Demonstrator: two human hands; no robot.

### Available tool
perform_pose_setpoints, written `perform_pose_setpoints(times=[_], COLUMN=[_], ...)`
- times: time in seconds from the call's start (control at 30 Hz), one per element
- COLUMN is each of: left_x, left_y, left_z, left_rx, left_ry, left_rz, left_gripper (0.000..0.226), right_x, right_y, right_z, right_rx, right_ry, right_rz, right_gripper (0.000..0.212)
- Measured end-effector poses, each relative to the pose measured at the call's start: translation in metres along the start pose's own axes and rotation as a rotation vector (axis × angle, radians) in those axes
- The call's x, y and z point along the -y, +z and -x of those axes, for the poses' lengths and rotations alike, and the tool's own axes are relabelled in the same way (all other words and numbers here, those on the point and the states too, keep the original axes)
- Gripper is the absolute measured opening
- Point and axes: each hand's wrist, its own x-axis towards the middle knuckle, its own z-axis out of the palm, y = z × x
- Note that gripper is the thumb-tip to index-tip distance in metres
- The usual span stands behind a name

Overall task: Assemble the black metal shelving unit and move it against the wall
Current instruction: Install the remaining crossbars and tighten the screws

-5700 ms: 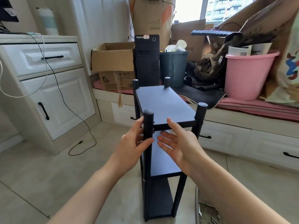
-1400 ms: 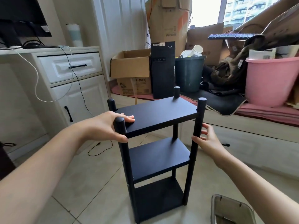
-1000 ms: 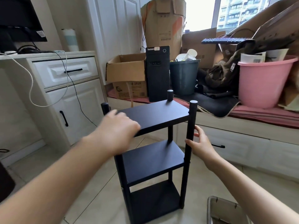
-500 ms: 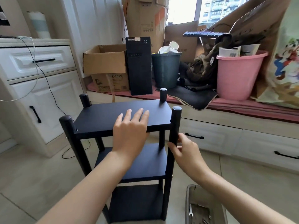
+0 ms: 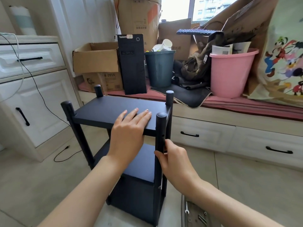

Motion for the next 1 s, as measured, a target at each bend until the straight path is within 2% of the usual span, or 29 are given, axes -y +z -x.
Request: perform_pose_setpoints(times=[0.23, 0.47, 0.67, 1.0], left_x=[-0.004, -0.006, -0.007, -0.008], left_y=[0.006, 0.005, 0.000, -0.003], left_z=[0.011, 0.006, 0.001, -0.002], left_rx=[0.016, 0.046, 0.017, 0.025], left_ry=[-0.004, -0.025, -0.064, -0.089], left_rz=[0.019, -0.014, -0.020, -0.002], left_gripper=[0.058, 0.055, 0.056, 0.059], right_x=[0.000, -0.005, -0.010, -0.009], right_y=[0.002, 0.000, -0.006, -0.002], right_z=[0.000, -0.004, -0.006, -0.007], right_rx=[0.005, 0.006, 0.046, 0.034], right_ry=[-0.004, 0.007, 0.013, 0.025], right_rz=[0.079, 0.032, 0.028, 0.048], right_gripper=[0.015, 0.007, 0.013, 0.012])
